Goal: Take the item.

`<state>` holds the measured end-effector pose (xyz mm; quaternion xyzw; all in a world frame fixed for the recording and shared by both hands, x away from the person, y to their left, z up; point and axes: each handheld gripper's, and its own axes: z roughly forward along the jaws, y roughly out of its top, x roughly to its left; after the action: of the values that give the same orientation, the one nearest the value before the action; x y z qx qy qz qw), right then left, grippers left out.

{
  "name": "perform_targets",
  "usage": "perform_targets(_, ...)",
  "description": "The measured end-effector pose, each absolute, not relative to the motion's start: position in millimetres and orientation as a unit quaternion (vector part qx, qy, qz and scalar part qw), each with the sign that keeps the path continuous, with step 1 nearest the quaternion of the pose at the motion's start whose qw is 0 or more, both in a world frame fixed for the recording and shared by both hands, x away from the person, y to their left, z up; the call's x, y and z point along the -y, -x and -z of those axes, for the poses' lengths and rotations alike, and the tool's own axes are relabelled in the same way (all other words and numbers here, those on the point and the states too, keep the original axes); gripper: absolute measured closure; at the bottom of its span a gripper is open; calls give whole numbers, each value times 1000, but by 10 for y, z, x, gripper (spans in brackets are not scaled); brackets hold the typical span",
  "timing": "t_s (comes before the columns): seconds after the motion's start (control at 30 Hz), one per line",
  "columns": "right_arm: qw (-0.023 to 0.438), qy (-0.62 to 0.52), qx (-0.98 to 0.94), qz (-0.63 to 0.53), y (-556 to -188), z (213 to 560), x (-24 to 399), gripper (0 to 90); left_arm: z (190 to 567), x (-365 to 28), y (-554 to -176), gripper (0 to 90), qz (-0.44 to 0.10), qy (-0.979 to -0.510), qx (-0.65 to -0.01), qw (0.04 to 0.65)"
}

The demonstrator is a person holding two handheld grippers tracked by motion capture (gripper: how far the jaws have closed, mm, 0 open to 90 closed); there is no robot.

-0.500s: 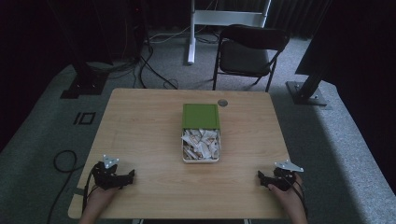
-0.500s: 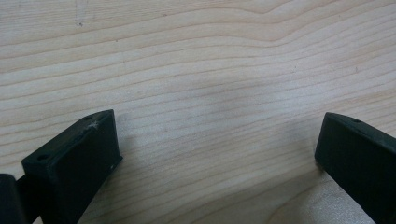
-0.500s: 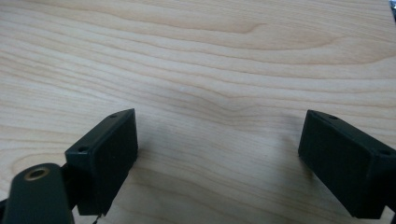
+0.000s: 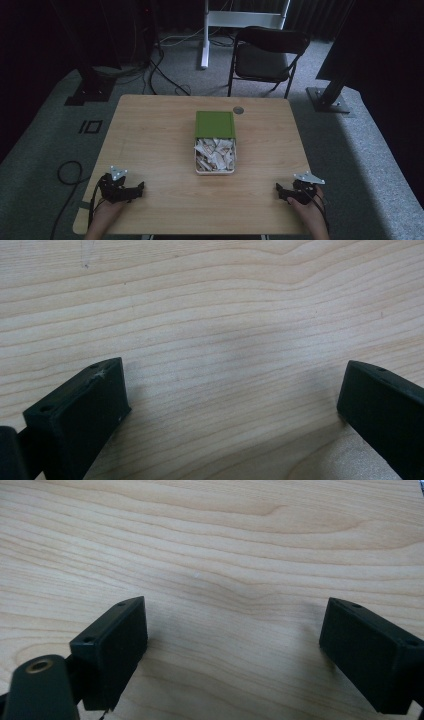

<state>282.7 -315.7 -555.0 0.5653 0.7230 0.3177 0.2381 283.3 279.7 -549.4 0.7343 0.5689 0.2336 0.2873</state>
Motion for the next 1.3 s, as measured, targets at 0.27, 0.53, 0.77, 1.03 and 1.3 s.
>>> perform_targets(0.27, 236, -562, -726, -318, -2825, 5550, 3154, 118, 5494, -2797, -2833, 6, -234, -734, -569, 287)
perform_targets(0.53, 233, -555, -731, -320, -2834, 5549, 3159, 117, 5493, -2797, -2834, 6, -234, -734, -569, 287)
perform_targets(0.77, 230, -555, -734, -317, -2863, 5538, 3159, 119, 5493, -2797, -2834, 7, -234, -734, -569, 287)
perform_targets(1.03, 225, -554, -734, -321, -2874, 5497, 3150, 137, 5494, -2796, -2834, 6, -234, -734, -569, 287)
perform_targets(1.3, 233, -539, -737, -336, -2883, 5347, 3115, 144, 5494, -2797, -2834, 6, -234, -734, -569, 287)
